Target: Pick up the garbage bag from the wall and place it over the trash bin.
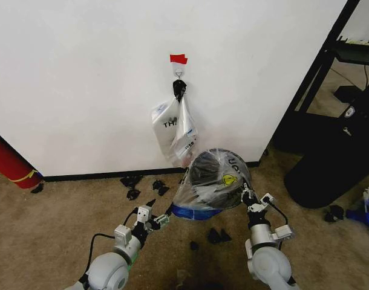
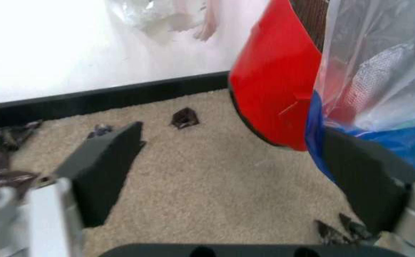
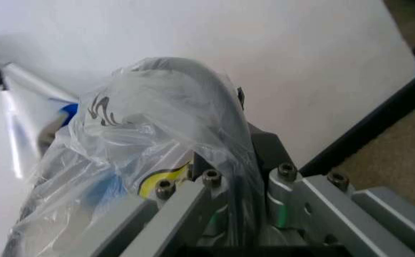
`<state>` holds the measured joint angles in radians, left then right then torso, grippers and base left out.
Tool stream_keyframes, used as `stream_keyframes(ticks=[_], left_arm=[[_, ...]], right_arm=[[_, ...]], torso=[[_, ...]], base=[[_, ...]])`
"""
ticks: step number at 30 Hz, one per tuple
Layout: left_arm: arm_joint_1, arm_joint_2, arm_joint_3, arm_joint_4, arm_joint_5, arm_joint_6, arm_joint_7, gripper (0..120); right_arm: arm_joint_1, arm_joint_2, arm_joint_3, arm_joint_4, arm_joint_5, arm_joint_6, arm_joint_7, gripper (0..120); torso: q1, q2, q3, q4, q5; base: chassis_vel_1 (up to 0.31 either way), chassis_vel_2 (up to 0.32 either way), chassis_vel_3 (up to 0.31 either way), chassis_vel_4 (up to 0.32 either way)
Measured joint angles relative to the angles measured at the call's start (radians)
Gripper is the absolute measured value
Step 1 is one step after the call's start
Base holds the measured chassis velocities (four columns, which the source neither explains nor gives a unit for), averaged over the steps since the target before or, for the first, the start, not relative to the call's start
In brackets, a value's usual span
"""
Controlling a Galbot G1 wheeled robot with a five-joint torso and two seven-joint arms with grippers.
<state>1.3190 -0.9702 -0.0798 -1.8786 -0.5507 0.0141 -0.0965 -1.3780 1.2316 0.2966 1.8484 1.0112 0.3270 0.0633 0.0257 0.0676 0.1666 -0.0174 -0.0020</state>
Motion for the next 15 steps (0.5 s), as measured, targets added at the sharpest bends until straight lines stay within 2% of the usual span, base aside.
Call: stream_keyframes(ticks=[5,12,15], left_arm=[[-0.007,-0.010,0.004,0.004,-0.003,-0.006,0.020,100],[-0.008,-0.008,0.005,0.012,0.001,-0.038,0.063,100],[-0.061,-0.037,0.025,0.071,0.009,-0.061,0.034,100]], right_arm=[[-0.006,-0.004,-0.003,0.014,-0.003,-0.002,-0.008,1],[-0.004,-0.004,-0.001,0.017,0.005,-0.004,-0.007,1],[-0.025,-0.014,-0.015,0.031,0.009,-0.014,-0.052,1]], torso=[[0.000,0.000,0.000,-0.0001,0.0001],[0.000,0.000,0.000,0.0000,0.0002],[0.000,0.000,0.000,-0.0002,0.0001]], base=[[0.000,0.000,0.000,0.000],[0.000,0.000,0.000,0.000],[0.000,0.000,0.000,0.000]])
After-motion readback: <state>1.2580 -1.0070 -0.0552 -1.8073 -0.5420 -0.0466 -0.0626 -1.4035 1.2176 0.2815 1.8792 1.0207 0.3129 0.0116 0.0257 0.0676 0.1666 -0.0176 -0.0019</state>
